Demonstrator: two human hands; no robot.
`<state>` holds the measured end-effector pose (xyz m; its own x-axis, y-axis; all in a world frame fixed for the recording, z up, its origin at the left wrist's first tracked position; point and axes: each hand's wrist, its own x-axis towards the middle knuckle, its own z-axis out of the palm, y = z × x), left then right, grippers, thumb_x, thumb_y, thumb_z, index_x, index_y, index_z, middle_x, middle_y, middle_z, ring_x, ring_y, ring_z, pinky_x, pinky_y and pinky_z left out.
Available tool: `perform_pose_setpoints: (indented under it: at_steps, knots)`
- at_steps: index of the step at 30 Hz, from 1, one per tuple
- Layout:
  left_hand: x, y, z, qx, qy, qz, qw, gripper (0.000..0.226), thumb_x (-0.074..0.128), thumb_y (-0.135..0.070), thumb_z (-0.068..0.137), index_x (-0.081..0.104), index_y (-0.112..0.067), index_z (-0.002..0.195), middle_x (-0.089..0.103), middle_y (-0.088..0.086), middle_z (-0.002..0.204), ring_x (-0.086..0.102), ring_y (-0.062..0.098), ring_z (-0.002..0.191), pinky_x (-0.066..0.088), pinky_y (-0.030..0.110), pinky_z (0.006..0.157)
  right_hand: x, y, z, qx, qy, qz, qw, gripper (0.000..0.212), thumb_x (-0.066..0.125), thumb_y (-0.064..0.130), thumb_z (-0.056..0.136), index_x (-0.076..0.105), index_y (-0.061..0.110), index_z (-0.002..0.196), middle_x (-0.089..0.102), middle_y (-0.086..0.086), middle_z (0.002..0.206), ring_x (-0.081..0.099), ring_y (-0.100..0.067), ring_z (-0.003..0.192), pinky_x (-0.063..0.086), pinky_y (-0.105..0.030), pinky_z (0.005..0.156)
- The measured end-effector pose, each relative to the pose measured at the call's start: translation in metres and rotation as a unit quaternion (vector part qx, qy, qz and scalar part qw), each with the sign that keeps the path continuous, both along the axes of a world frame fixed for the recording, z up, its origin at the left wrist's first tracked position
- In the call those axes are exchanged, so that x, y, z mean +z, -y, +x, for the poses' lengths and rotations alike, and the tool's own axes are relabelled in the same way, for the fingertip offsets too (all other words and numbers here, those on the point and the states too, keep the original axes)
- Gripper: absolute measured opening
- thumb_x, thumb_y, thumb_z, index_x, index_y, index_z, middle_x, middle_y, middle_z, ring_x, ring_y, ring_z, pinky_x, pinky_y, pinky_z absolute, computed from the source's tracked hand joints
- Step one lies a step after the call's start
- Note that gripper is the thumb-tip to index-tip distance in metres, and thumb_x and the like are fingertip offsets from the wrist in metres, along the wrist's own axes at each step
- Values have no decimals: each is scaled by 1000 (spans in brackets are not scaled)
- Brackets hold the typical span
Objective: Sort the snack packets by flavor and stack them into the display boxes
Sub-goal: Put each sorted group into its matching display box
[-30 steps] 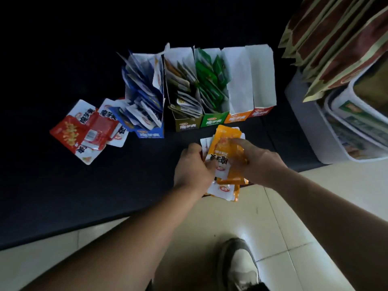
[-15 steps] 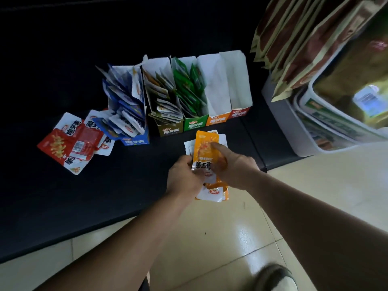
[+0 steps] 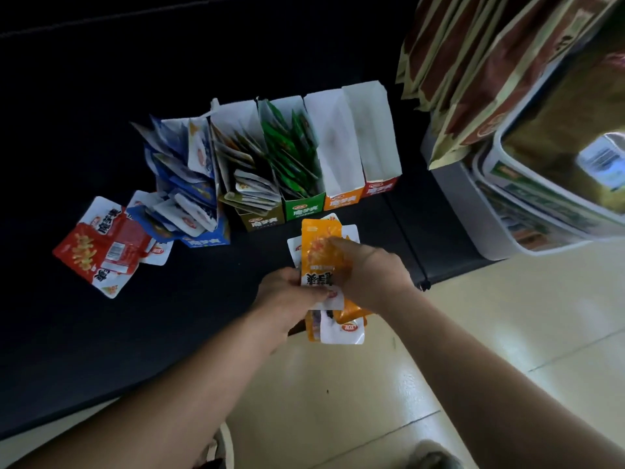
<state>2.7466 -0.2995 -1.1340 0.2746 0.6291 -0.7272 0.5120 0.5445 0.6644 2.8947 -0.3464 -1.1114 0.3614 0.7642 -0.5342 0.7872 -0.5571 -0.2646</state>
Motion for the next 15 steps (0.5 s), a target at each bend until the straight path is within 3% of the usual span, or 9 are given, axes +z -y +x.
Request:
perform_pose_setpoints:
  at_steps: [6,10,12,15]
  knots:
    - [2,9,6,-18,22,49,998,25,85,-22,84,70,-30,103,78,-11,95,76,8,85,62,31,73,3,2,6,-77,-93,58,991,79,72,27,88,36,50,154,58,-1,138,61,-28,120,54,-42,100]
    - [12,7,6,-13,64,43,997,27,84,-20,86,66,-29,104,79,-10,95,77,8,84,64,36,77,9,8,11,-161,-198,82,963,79,75,20,88,38,49,152,52,6,142,62,-23,118,60,-46,92]
    - [22,7,7,-5,90,38,995,29,83,-19,87,64,-30,106,80,-8,96,77,9,85,63,35,75,18,9,16,-155,-211,78,962,77,73,23,92,34,50,153,48,10,140,61,-23,120,61,-45,92]
    - [38,5,11,29,140,39,989,38,84,-16,85,63,-30,113,80,-4,101,79,16,89,64,44,79,35,8,25,-151,-224,112,956,75,72,29,93,32,54,153,46,5,146,56,-21,126,56,-40,95]
